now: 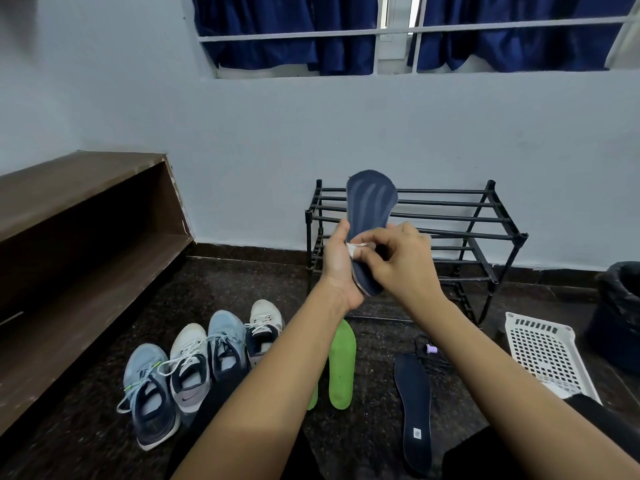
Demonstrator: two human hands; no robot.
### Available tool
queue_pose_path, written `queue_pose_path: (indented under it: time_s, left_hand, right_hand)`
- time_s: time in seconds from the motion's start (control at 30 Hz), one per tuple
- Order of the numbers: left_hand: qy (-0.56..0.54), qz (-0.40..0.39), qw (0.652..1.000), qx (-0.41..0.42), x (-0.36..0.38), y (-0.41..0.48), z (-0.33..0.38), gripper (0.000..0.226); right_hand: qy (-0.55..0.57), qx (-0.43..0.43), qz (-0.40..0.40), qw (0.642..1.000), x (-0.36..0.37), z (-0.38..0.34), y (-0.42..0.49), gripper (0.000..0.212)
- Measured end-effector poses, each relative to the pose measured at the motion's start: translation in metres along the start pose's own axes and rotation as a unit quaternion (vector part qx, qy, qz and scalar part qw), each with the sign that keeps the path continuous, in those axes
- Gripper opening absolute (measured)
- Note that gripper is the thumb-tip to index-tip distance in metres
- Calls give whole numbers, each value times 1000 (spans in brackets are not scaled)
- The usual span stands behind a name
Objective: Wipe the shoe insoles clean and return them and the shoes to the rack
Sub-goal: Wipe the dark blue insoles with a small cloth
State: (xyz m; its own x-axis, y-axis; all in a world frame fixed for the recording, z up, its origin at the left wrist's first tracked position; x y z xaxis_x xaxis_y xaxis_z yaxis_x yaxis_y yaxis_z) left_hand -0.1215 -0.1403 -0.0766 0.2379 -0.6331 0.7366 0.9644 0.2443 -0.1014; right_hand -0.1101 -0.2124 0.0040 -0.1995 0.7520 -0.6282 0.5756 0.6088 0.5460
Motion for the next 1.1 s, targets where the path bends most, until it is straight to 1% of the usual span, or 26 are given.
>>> queue_pose_path:
  time_s: [0.07,0.13,0.27,0.37,0.47,0.53,0.63,0.8,0.87,0.9,0.97,1.03,1.1]
  left_hand:
    - [6,15,1000,-14,0,0,-8,63]
    - [6,26,999,-19,-1,2,-11,60]
    - [0,51,999,-4,-10,4,1,62]
    - [-8,28,999,24,-10,5,14,71]
    - [-25,12,999,34,-10,5,25,62]
    - [-42,5,998,52,-10,5,34,57]
    - [-40,6,997,73,-11,5,41,58]
    - [-31,-2,997,72,-3,6,36,59]
    - [-34,-4,997,70,1,7,33,60]
    - [-33,-4,997,67,3,7,31,61]
    - [-30,-5,998,54,7,5,23,62]
    - [-21,-10,999,38,12,4,12,63]
    - [0,-4,1000,19,13,5,0,62]
  right_hand:
    - [-36,11,38,999,-6,0,1,9]
    - [-45,32,45,997,-5,2,3,8]
    - [16,31,-15,999,7,1,9,10]
    - [40,20,-60,997,10,-6,9,12]
    - [73,14,-98,992,11,-11,7,15]
    - [70,-3,-122,990,14,-14,5,18]
    - [76,-20,-148,986,18,-14,2,19]
    - [107,-27,-177,978,15,-7,3,20]
    - [106,-26,-155,982,10,-4,3,22]
    - [103,-26,-131,986,7,-2,3,23]
    - [93,-22,-73,993,0,1,3,17]
    - [57,-3,-22,998,-6,6,3,12]
    - [-5,15,15,1000,-12,9,3,9]
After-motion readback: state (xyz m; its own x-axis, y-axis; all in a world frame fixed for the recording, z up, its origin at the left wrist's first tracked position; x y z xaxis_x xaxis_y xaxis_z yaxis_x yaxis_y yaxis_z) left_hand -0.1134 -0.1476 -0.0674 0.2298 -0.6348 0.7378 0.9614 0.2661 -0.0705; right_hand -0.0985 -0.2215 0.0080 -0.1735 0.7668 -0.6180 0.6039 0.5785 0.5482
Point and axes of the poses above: each hand's wrist, its own y-axis towards the middle knuckle, its own x-axis out of the palm, z = x × y, the point moved 9 cm from there along y, towards the middle knuckle, and after that the axes turned 8 degrees about -z, right-handed, at the moved point
